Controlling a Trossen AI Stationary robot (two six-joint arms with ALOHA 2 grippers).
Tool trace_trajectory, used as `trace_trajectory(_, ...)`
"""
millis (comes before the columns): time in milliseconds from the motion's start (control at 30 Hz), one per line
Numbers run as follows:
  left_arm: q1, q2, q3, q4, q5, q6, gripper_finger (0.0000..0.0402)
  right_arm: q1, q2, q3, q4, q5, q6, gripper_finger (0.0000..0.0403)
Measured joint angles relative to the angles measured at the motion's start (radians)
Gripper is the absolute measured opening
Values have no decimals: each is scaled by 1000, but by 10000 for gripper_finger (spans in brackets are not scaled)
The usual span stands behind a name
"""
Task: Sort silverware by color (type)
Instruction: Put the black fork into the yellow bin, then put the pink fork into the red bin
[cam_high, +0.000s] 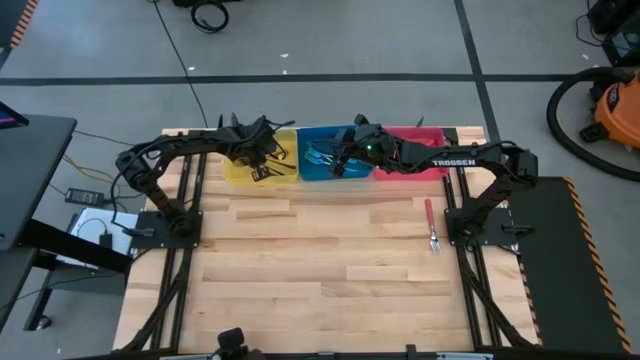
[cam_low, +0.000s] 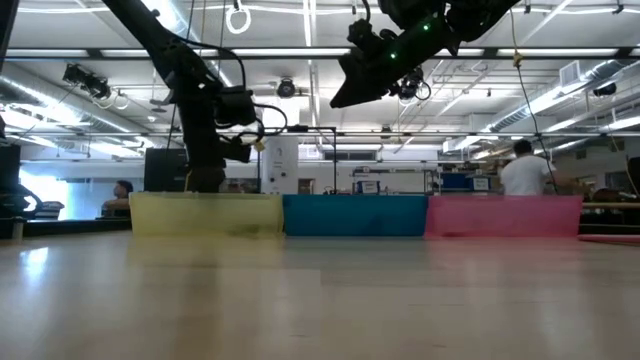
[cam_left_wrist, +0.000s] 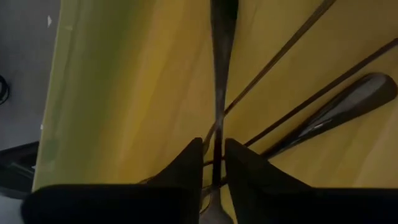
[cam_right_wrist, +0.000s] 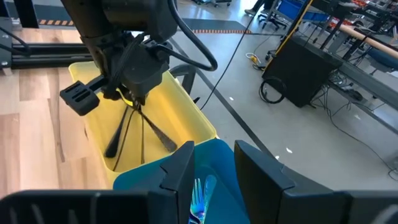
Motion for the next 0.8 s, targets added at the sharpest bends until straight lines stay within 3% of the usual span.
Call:
trace_trajectory(233, -2, 4, 0, 10, 0, -6, 106, 0, -2, 0, -15, 21, -44, 123)
trace_trajectory(433, -21, -7, 0, 59, 0, -51, 118, 4, -65, 0, -161, 133, -75, 123)
trace_trajectory(800, -137, -116, 0, 249, 1, -88, 119, 38, -286, 0, -466, 157, 137, 122)
